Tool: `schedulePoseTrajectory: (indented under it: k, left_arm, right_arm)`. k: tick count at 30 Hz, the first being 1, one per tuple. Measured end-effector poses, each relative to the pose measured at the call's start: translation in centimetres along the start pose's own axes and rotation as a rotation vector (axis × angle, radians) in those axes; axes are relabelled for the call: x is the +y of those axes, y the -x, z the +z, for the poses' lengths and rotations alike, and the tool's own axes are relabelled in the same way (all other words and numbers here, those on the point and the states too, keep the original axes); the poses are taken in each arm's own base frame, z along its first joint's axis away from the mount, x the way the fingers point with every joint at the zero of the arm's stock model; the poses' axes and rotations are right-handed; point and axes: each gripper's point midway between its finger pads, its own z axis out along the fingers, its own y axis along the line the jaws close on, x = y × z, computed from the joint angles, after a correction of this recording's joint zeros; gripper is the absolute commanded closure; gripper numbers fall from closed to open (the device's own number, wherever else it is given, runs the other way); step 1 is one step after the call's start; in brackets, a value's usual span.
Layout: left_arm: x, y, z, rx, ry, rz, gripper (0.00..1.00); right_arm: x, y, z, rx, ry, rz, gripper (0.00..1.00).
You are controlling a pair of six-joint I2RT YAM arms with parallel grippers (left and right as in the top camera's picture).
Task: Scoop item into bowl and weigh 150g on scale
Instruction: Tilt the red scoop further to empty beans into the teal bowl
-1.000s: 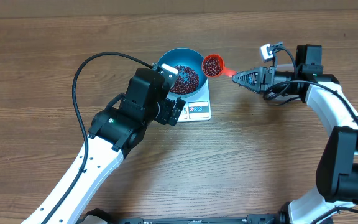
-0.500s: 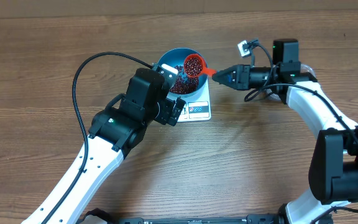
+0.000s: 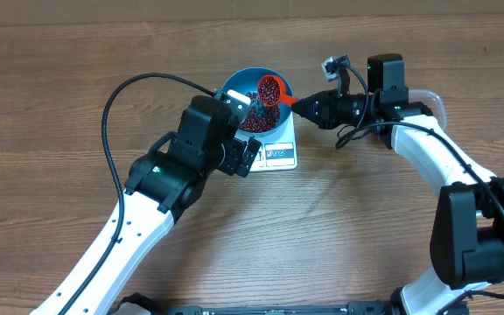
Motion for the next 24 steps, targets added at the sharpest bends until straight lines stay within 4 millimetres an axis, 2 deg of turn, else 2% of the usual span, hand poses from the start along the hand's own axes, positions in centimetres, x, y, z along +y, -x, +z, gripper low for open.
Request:
schedulePoseTrajectory:
  k: [14, 24]
  left_arm:
    - [0.0, 0.0, 0.0, 0.000, 0.000, 0.000, 0.00]
    - [0.0, 0.0, 0.0, 0.000, 0.000, 0.000, 0.01]
  right_arm:
    - [-0.2, 0.1, 0.0, -0.002, -0.013, -0.422, 0.96]
    - [-0.1, 1.3, 0.0, -0.040, -0.024, -0.735, 0.96]
